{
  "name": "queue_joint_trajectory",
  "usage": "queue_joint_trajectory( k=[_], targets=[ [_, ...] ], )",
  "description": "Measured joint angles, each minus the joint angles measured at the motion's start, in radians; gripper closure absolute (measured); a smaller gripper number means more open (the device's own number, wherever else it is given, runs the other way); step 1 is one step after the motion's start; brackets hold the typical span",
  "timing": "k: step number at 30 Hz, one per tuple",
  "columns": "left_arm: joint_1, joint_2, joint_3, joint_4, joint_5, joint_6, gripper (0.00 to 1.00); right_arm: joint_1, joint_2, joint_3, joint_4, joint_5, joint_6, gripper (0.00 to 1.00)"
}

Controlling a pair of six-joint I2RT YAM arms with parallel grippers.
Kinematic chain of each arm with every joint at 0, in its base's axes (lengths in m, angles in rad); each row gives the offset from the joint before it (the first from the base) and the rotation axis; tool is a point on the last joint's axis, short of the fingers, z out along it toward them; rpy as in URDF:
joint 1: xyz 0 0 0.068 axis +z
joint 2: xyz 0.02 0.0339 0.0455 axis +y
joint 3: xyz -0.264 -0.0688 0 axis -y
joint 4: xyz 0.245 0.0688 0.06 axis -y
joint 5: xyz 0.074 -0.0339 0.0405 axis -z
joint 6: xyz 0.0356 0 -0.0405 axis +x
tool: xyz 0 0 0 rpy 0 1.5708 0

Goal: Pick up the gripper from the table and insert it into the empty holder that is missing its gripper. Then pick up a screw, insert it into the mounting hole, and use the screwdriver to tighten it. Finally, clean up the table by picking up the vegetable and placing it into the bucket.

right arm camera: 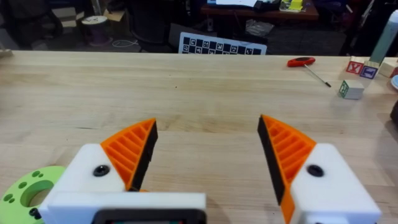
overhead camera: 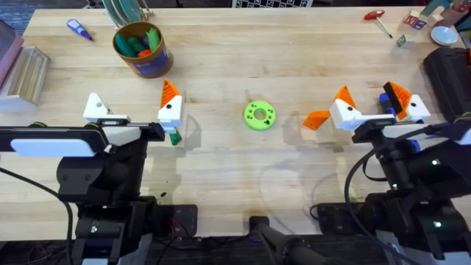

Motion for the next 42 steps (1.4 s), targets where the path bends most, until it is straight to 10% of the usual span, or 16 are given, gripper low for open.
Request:
queue_joint_trajectory(
  k=[16, 24, 33, 42],
  targets=[
    [0.000, 0.000, 0.060, -0.118, -0.033, -0.019, 0.016, 0.000, 0.002, 0.030, -0.064, 0.000, 0.037, 0.010],
    [0.000, 0.182, 0.525, -0.581, -0.076, -0.206, 0.015, 0.000, 0.141, 0.391, -0.483, -0.003, 0.079, 0.010],
    [0.000, 0.590, 1.115, -1.094, -0.075, -0.255, 0.014, 0.000, 0.406, 0.847, -0.874, -0.003, 0.038, 0.010],
    [0.000, 0.786, 1.209, -1.163, -0.053, -0.270, 0.015, 0.000, 0.453, 0.891, -0.914, -0.003, 0.027, 0.010]
  ],
)
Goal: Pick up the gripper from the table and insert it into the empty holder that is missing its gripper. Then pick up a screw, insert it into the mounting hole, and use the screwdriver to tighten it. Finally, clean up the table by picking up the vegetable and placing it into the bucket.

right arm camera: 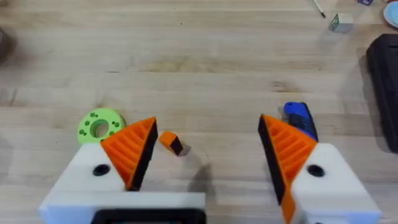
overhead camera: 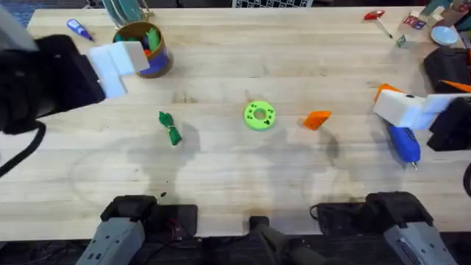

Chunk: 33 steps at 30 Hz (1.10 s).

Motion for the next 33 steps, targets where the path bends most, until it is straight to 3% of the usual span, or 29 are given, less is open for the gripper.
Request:
queue_joint_trajectory(
  k=[7, 11, 12, 16, 17, 22, 28, 33],
  targets=[
    [0.000, 0.046, 0.000, -0.038, 0.011, -0.055, 0.023, 0.000, 0.000, 0.000, -0.001, 0.000, 0.000, 0.010],
    [0.000, 0.050, 0.000, -0.027, 0.034, -0.056, 0.623, 0.000, 0.000, 0.000, -0.001, 0.000, 0.000, 0.010],
    [0.000, 0.050, 0.000, -0.028, 0.037, -0.049, 0.698, 0.000, 0.000, 0.000, -0.001, 0.000, 0.000, 0.009],
    [0.000, 0.050, 0.000, -0.028, 0.053, -0.049, 0.112, 0.000, 0.000, 0.000, -0.001, 0.000, 0.000, 0.010],
    [0.000, 0.050, 0.000, -0.028, 0.055, -0.052, 0.037, 0.000, 0.000, 0.000, -0.001, 0.000, 0.000, 0.010],
    [0.000, 0.050, 0.000, 0.003, 0.108, -0.041, 0.015, 0.000, 0.000, 0.000, -0.001, 0.000, 0.000, 0.010],
    [0.000, 0.050, 0.000, 0.120, 0.317, 0.004, 0.015, 0.000, 0.000, 0.000, -0.001, 0.000, 0.000, 0.010],
    [0.000, 0.050, 0.000, 0.068, 0.391, -0.012, 0.015, 0.000, 0.000, 0.000, -0.001, 0.000, 0.000, 0.010]
  ],
)
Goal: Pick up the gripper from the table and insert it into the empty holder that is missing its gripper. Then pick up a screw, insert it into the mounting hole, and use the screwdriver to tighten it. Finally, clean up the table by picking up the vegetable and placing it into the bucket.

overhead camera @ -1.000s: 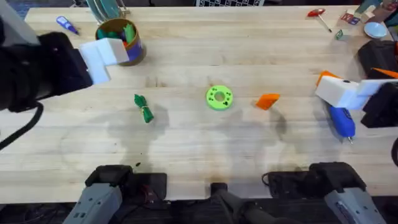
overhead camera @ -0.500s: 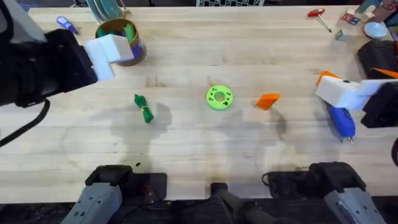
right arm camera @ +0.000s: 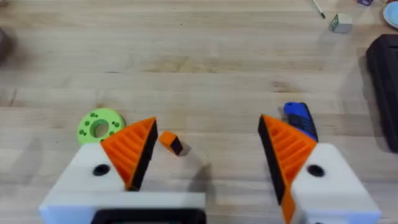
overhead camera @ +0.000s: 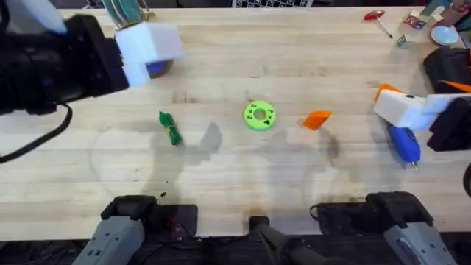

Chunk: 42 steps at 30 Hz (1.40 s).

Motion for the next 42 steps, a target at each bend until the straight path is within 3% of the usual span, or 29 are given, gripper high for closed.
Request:
queue_joint_trajectory(
  k=[6, 9, 18, 32, 37, 42],
  targets=[
    [0.000, 0.000, 0.000, 0.002, 0.022, -0.014, 0.015, 0.000, 0.000, 0.000, 0.000, 0.000, 0.000, 0.010],
    [0.000, 0.000, 0.000, 0.068, 0.019, -0.010, 0.013, 0.000, 0.000, 0.000, 0.000, 0.000, 0.000, 0.010],
    [-0.008, -0.027, -0.027, 0.288, 0.021, 0.133, 0.015, 0.000, 0.000, 0.000, 0.000, 0.000, 0.000, 0.010],
    [-0.016, -0.610, -0.594, 0.627, 0.086, 0.174, 0.016, 0.000, 0.000, 0.000, 0.000, 0.000, 0.000, 0.010],
    [-0.016, -0.764, -0.754, 0.687, 0.132, 0.164, 0.015, 0.000, 0.000, 0.000, 0.000, 0.000, 0.000, 0.010],
    [-0.016, -0.836, -0.854, 0.796, 0.154, 0.142, 0.015, 0.000, 0.000, 0.000, 0.000, 0.000, 0.000, 0.010]
  ],
)
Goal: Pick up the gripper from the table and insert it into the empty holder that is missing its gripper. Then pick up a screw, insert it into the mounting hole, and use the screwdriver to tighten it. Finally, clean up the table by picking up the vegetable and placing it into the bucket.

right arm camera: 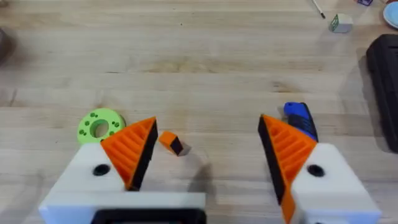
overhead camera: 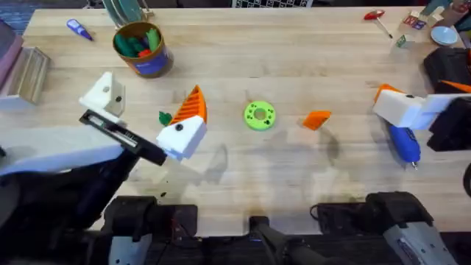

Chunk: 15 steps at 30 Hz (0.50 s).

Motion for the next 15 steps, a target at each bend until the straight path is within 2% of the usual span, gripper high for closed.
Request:
queue_joint_trajectory(
  k=[11, 15],
  targets=[
    [-0.001, 0.000, -0.225, 0.370, 0.011, -0.020, 0.015, 0.000, 0.000, 0.000, 0.000, 0.000, 0.000, 0.010],
    [-0.001, 0.000, -0.281, 0.415, 0.014, -0.050, 0.015, 0.000, 0.000, 0.000, 0.000, 0.000, 0.000, 0.011]
  ],
)
